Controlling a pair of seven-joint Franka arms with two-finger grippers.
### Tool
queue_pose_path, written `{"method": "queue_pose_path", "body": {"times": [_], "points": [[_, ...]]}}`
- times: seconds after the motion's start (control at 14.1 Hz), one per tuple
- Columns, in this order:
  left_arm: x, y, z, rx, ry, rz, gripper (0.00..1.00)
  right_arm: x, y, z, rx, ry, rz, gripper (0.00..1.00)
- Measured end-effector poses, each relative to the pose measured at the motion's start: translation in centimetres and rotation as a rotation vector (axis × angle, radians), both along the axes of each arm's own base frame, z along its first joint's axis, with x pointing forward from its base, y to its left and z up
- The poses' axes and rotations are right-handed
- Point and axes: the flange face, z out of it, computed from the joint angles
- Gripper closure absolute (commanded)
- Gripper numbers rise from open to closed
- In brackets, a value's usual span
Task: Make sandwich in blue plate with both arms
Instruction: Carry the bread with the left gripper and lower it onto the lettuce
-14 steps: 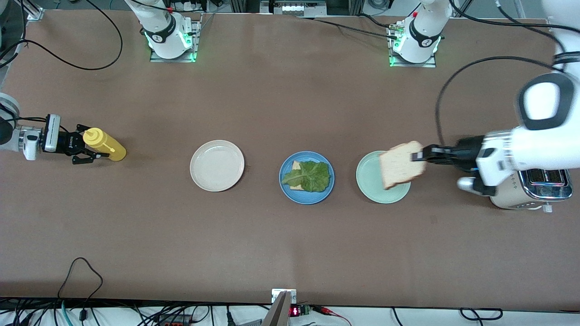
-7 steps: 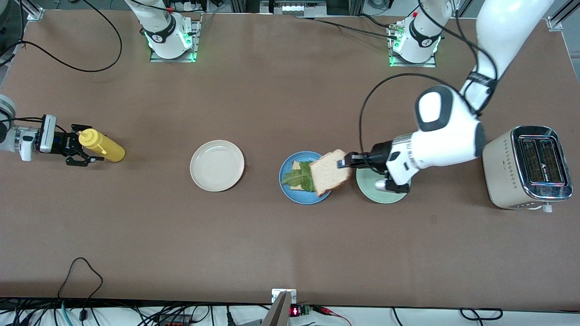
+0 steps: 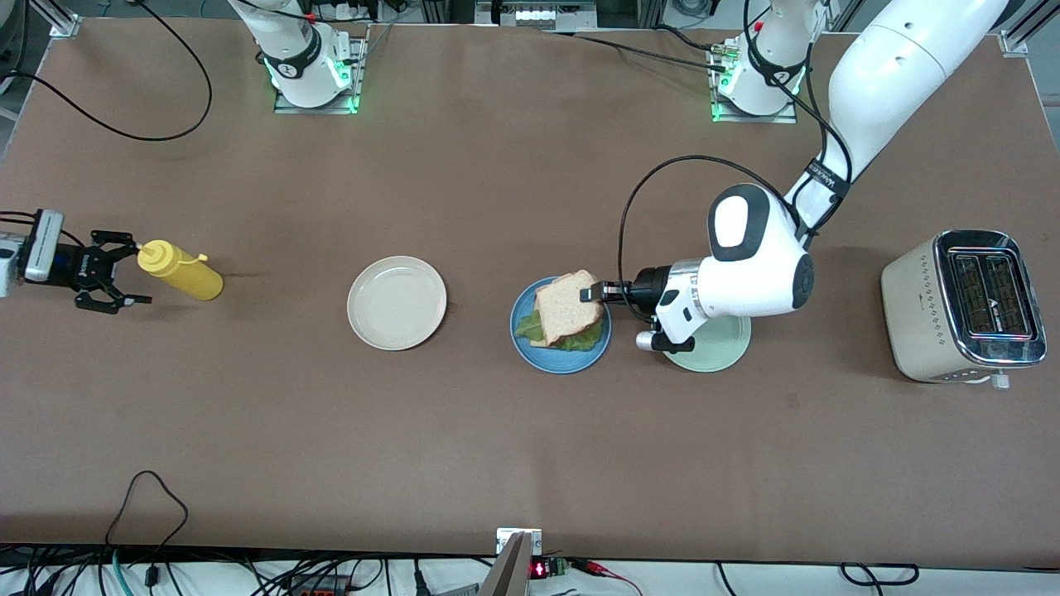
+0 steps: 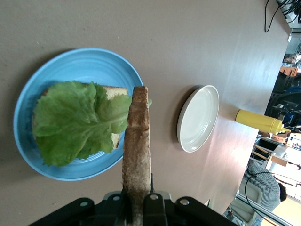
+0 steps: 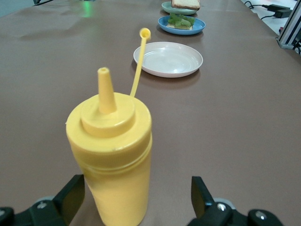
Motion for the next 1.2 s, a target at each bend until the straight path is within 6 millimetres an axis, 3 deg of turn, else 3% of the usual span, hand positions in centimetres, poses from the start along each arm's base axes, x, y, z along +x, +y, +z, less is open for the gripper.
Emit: {"method": "queue_pose_path", "body": {"times": [0.28,0.43,0.57,0.71,0.92,1.13,1.2], "points": [[-0.5,-0.7,-1.5,-0.018,-0.019,-0.053,0.99,1.2,-2.6,5.3,-0.086,0.053,-0.033,0.0],[-0.6,-0.6,-2.6,-0.032,-0.035,-0.084,0.99,2.0,-3.3,9.6,-0.157,0.081,-0.089,0.0],[-0.6,-0.6,-3.2,-0.049,-0.029,-0.082,0.99,2.5,-2.6,14.8,-0.233,0.098,-0.126,0.0],[-0.7,-0.9,-3.3,-0.073,-0.022,-0.077,0.99,3.6,0.8,20.6,-0.346,0.14,-0.161,0.0],[-0.9,-1.3,-3.8,-0.099,-0.038,-0.097,0.97,5.5,9.6,29.1,-0.475,0.131,-0.182,0.0],[-0.7,-1.0,-5.4,-0.128,-0.05,-0.11,0.92,5.9,17.6,34.3,-0.596,0.169,-0.253,0.0],[-0.6,-0.9,-5.9,-0.133,-0.054,-0.115,0.86,5.9,20.1,35.5,-0.635,0.188,-0.287,0.0]]}}
